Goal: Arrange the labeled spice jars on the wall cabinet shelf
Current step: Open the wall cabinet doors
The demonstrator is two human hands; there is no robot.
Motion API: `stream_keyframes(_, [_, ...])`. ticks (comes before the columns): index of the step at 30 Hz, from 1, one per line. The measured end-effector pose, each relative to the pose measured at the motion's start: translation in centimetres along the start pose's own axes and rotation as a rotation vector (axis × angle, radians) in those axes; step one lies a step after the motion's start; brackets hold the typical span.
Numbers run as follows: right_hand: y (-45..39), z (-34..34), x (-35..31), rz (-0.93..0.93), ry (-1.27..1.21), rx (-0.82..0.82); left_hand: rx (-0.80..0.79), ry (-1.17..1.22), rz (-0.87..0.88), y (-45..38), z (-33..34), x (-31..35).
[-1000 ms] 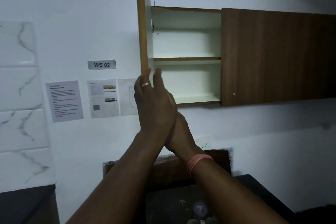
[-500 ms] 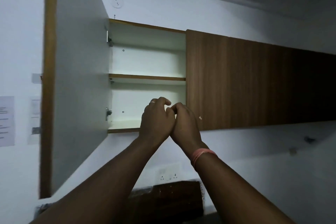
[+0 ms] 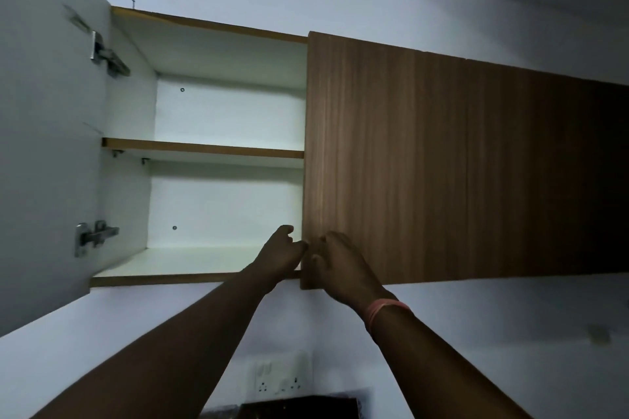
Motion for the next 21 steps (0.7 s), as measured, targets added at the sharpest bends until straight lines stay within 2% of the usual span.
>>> stream_keyframes(3, [-2.0, -0.1, 2.1, -0.018, -0.089, 0.004, 0.050, -0.053, 0.031, -3.3, 1.5, 0.2])
stream_keyframes(6, [-3.3, 0.4, 3.0, -0.049, -0.200, -0.006, 0.029, 0.016, 0.037, -5.3, 2.8, -0.1])
stream_keyframes(8, [-3.4, 0.5, 3.2, -0.069, -0.228, 0.015, 0.073, 0.029, 0.068, -5.7, 3.2, -0.2])
stream_keyframes(11, [-4.4, -0.4, 3.3, -0.022, -0.199, 0.126, 0.180, 0.031, 0.067, -4.7, 3.2, 0.6])
stream_keyframes(14, [-4.3, -2.3, 2.6, 0.068, -0.218, 0.226, 0.263, -0.055, 0.220, -1.5, 4.4, 1.9])
stream_keyframes(16, [0.9, -4.9, 1.6, 0.155, -0.172, 0.357, 0.190, -0.143, 0.267, 4.7, 6.1, 4.0])
stream_keyframes(19, [1.2, -6.5, 0.3, 0.153, -0.099, 0.515, 0.201, -0.217, 0.413, 6.6, 7.7, 6.0])
stream_keyframes(21, [1.0, -8.3, -0.1, 0.209, -0.112, 0.545, 0.213, -0.277, 0.474, 7.1, 8.7, 7.7])
Point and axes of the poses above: each hand's wrist, its own y-axis away from the middle knuckle, its own z-axis out of the palm, x = y × z, the point moved 3 cm from there along -y, towards the middle knuckle, and after that the axes turned 8 degrees about z, right-handed, at the moved point
